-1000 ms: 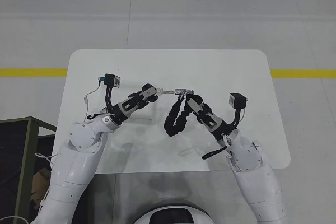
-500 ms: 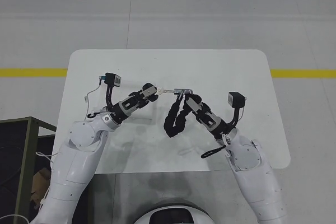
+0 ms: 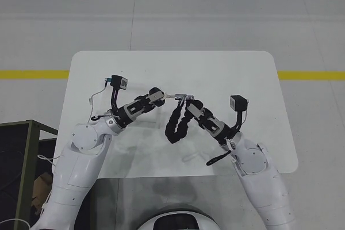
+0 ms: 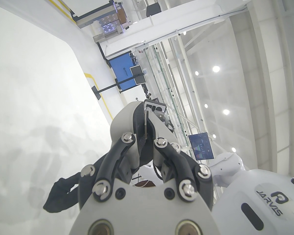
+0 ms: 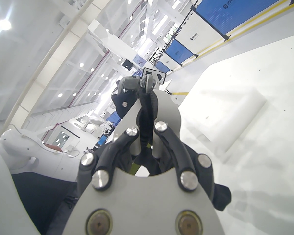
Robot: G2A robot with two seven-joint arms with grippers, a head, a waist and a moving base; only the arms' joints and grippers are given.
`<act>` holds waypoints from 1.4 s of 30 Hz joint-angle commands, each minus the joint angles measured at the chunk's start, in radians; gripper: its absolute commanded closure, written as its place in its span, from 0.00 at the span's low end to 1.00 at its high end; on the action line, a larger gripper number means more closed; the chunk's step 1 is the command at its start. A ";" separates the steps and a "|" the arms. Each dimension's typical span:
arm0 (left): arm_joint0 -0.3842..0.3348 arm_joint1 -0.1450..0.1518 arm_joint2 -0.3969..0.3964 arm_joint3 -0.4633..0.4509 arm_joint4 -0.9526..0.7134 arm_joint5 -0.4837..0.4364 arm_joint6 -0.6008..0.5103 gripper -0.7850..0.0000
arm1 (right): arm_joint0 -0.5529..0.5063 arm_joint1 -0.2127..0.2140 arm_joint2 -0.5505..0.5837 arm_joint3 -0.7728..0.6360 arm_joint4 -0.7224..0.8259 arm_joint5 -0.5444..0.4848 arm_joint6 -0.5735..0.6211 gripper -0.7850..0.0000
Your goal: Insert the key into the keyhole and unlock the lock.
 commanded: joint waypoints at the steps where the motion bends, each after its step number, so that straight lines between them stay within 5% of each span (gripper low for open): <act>1: -0.001 0.001 0.002 -0.002 0.009 -0.003 -0.011 1.00 | 0.000 0.002 0.002 -0.003 0.001 -0.001 0.006 1.00; 15: 0.003 0.003 0.015 -0.022 0.038 -0.010 -0.038 1.00 | -0.004 0.013 -0.002 -0.028 -0.002 0.015 0.016 1.00; 18: 0.002 0.004 0.016 -0.022 0.026 -0.006 -0.061 0.74 | 0.002 0.016 0.000 -0.024 0.035 0.031 0.037 1.00; 19: 0.002 0.004 0.014 -0.022 0.023 -0.009 -0.063 0.07 | 0.004 0.017 0.001 -0.022 0.045 0.034 0.047 1.00; 20: 0.005 0.004 0.018 -0.022 0.007 -0.010 -0.074 0.00 | 0.005 0.018 0.002 -0.022 0.058 0.037 0.059 1.00; 36: 0.035 0.010 -0.009 -0.050 -0.041 0.022 -0.114 0.00 | 0.056 0.055 0.090 -0.009 0.356 0.224 0.366 1.00; 37: 0.034 0.011 -0.012 -0.049 -0.068 0.035 -0.126 0.13 | 0.058 0.057 0.093 -0.010 0.345 0.226 0.373 1.00; 38: 0.030 0.012 -0.020 -0.049 -0.068 0.036 -0.135 0.44 | 0.059 0.058 0.093 -0.010 0.332 0.226 0.377 1.00; 39: 0.028 0.013 -0.026 -0.048 -0.049 0.031 -0.137 0.58 | 0.058 0.059 0.091 -0.011 0.327 0.228 0.379 1.00; 42: 0.029 0.015 -0.024 -0.050 -0.001 0.018 -0.137 0.74 | 0.057 0.061 0.083 -0.015 0.331 0.241 0.384 1.00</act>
